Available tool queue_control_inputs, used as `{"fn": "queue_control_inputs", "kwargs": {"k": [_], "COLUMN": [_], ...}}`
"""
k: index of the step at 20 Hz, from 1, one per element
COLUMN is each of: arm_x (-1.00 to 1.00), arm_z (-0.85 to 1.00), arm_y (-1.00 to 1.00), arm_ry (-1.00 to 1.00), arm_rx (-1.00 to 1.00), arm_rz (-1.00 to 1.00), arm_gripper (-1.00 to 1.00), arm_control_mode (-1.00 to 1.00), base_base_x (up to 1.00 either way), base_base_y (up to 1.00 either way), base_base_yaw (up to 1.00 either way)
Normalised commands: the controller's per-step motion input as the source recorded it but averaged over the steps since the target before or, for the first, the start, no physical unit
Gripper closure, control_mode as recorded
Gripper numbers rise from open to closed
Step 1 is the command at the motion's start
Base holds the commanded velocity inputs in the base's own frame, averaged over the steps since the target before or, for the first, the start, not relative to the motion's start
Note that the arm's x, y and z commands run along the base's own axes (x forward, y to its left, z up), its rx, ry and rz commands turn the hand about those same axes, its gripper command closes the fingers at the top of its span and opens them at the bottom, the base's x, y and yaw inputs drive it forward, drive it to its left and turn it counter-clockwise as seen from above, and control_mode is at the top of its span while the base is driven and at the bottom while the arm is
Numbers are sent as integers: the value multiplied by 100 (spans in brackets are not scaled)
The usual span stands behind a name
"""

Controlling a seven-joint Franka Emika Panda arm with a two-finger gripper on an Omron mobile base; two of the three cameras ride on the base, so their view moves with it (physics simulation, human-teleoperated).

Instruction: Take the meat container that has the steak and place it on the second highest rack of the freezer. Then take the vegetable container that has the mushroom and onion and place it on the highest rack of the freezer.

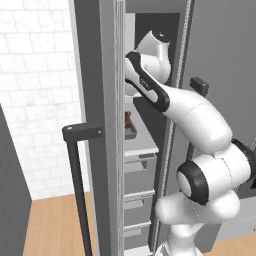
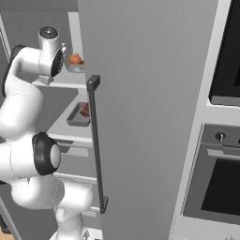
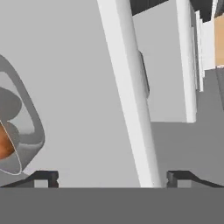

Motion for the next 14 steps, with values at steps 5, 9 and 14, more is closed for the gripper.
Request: {"fn": "queue_control_inputs", "kwargs": {"k": [5,9,14], "arm_x": [-100,-100,-100], "arm_z": [-39,28,47], "arm_y": [-18,-54,-62], "arm_ry": [-7,-1,-2], "arm_rx": [0,-1,-25], "arm_rz": [8,26,60], "arm_gripper": [-100,-100,-100], "arm_control_mode": [-100,-100,-100], "base_base_x": [0,0,0], "base_base_y": [0,0,0], "base_base_yaw": [0,0,0]}}
